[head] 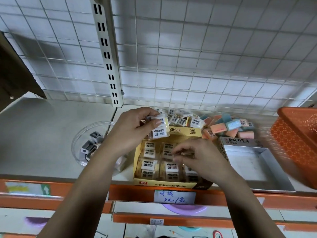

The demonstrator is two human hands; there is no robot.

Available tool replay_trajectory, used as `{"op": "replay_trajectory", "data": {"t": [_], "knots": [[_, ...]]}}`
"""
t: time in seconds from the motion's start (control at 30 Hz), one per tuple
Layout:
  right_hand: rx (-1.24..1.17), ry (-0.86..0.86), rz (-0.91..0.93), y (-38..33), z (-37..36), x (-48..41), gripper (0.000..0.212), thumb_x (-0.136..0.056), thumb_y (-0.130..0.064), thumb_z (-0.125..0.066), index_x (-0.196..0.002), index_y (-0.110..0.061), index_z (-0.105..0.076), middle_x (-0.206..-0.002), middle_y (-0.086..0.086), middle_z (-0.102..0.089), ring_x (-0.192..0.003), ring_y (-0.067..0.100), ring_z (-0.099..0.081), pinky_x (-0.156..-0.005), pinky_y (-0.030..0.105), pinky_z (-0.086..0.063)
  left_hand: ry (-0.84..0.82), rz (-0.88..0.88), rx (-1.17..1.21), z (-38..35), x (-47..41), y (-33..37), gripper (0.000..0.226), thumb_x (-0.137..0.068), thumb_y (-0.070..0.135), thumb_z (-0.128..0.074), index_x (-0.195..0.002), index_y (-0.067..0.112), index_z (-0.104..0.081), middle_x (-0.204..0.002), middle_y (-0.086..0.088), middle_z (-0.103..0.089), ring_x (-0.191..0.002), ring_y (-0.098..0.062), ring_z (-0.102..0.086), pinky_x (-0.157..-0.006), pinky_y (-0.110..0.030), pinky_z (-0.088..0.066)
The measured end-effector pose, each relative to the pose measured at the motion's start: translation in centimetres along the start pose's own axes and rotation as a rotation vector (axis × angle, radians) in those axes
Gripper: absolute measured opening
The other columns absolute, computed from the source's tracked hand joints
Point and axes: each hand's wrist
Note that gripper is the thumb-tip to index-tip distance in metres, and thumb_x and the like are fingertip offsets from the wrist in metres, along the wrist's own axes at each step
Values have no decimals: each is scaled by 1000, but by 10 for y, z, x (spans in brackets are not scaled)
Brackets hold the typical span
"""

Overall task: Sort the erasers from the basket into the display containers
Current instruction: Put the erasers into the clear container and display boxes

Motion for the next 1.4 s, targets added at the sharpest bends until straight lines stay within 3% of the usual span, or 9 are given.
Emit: {"op": "replay_trajectory", "data": {"t": [0.13, 0.23, 0.33, 0.47, 0.67, 0.97, 1.2, 1.3, 1.4], "knots": [[-113, 400, -23, 24, 6, 11, 16, -81, -7, -75, -92, -18, -75, -86, -13, -68, -80, 2, -61, -71, 9, -43, -99, 6, -30, -14, -8, 8, 13, -86, 26, -71, -90, 37, -64, -93, 17, -69, -72, 3, -66, -72, -11, -46], [-111, 484, -130, 40, 9, 17, 19, -80, -5, -75, -93, -18, -75, -85, -17, -68, -80, -4, -62, -72, 7, -44, -175, -11, -137, -31, -16, 13, 12, -87, 30, -70, -97, 32, -64, -101, 18, -66, -92, 5, -59, -74, -10, -39], [-126, 470, -183, 48, 7, 21, 18, -81, -8, -75, -97, -16, -76, -91, -10, -73, -86, 0, -64, -81, 15, -49, -252, 2, -186, -50, -21, 15, 12, -88, 28, -70, -99, 27, -66, -101, 13, -67, -91, 1, -60, -77, -19, -45], [-160, 477, -173, 51, 3, 24, 17, -84, -11, -73, -100, -16, -76, -95, -8, -74, -90, -1, -64, -79, 9, -47, -348, 20, -244, -72, -21, 16, 9, -85, 23, -72, -92, 26, -67, -97, 9, -69, -83, -5, -65, -84, -31, -55], [-179, 485, -161, 54, 1, 26, 17, -85, -11, -72, -100, -16, -76, -91, -9, -72, -88, -2, -62, -73, 3, -40, -349, -83, -492, -89, -25, 18, 18, -81, 28, -76, -98, 21, -74, -94, 8, -70, -84, -7, -60, -71, -21, -39], [-118, 456, -104, 57, 5, 18, 14, -81, -5, -74, -90, -15, -77, -81, -19, -66, -82, -10, -60, -72, 2, -40, -249, -284, -903, -96, -24, 18, 13, -89, 33, -65, -94, 22, -70, -96, 4, -64, -90, -17, -60, -70, -29, -42], [-81, 472, -12, 40, 28, -25, 13, -84, -8, -70, -91, -17, -74, -86, -10, -69, -77, -4, -61, -68, 3, -42, -227, -306, -779, -79, -14, 13, 18, -94, 39, -59, -96, 25, -70, -92, 8, -67, -83, -9, -58, -75, -29, -49], [-7, 340, 67, 22, 30, -59, 13, -86, -13, -68, -96, -19, -75, -92, -10, -68, -80, 1, -61, -73, 5, -43, -139, -251, -722, -55, -14, 15, 16, -93, 39, -61, -99, 27, -69, -96, 9, -69, -88, -10, -62, -80, -34, -53], [67, 102, 146, 6, 22, -99, 18, -87, -14, -67, -104, -15, -74, -102, -2, -70, -92, 9, -61, -80, 19, -45, -30, -176, -641, -22, -13, 17, 15, -90, 37, -66, -101, 30, -72, -100, 11, -72, -92, -9, -64, -84, -34, -52]]}}
Point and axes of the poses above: each hand's wrist, its own x-axis away from the middle knuckle, its own z-axis out of the back of the hand, y = z × x
